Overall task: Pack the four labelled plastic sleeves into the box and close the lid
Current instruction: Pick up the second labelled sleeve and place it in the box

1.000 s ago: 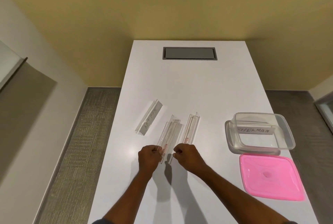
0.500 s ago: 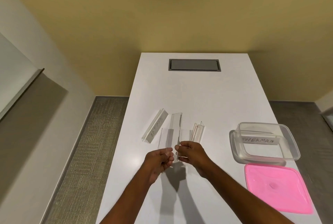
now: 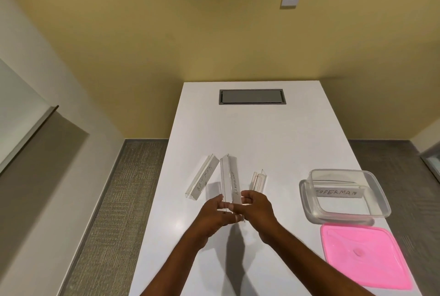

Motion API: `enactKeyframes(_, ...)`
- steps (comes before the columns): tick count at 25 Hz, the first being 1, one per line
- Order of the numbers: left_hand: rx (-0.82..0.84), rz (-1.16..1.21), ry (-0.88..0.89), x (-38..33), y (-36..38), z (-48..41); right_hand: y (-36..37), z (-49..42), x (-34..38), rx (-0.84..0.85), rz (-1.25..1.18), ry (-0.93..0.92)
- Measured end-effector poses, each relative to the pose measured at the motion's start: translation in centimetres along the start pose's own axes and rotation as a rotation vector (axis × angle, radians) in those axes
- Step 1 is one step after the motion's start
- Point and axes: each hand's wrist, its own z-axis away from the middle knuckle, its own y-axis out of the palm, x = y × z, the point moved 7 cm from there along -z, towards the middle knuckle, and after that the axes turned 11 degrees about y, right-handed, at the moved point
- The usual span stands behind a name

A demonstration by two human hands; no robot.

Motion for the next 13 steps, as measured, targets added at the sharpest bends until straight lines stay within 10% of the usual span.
enactKeyframes(13, 0.136, 0.072, -0.015, -2.8, -0.5, -0.8, -8.7, -2.2, 3.1, 0.023, -0.182, -0.003)
